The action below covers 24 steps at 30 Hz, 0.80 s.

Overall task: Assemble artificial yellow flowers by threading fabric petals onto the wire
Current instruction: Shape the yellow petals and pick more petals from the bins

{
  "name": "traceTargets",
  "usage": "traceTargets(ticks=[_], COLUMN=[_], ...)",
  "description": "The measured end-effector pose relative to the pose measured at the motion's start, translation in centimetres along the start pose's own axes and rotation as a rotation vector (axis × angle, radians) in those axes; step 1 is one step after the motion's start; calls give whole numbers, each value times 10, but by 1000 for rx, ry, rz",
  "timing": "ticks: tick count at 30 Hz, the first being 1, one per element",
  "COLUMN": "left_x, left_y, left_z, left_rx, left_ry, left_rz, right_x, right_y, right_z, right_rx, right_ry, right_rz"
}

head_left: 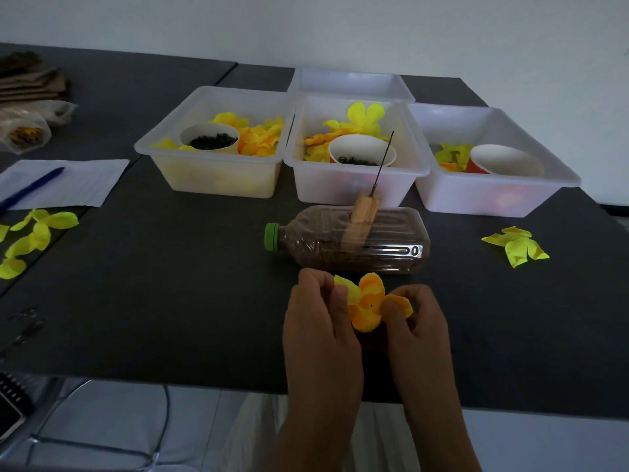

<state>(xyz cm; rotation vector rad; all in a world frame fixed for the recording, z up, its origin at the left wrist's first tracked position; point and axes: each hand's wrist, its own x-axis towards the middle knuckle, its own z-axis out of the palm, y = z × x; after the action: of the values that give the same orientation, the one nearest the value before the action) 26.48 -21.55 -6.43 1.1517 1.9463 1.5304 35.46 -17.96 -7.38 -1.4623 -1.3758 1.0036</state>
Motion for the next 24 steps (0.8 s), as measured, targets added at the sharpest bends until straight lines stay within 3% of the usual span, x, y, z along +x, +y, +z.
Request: traceTargets(ticks=[4, 8, 15, 20, 24], left_x=[5, 4, 0, 2, 2], left_y=[-5, 0, 5, 7, 8], left_z=[-7, -10, -6, -7, -9], left_rx=[87, 190, 127, 28, -76], left_ry=[-56, -148, -159, -124, -90], left_rz=[-4, 12, 1, -2, -23], right_x=[-3, -3, -5, -5, -10], right_y=[-4, -3, 1, 3, -1], right_z=[3, 6, 7, 10, 9], right_rx=[96, 2, 28, 102, 185], right_ry=[-145, -181, -28, -39, -126], right_rz=[49, 46, 76, 160, 119])
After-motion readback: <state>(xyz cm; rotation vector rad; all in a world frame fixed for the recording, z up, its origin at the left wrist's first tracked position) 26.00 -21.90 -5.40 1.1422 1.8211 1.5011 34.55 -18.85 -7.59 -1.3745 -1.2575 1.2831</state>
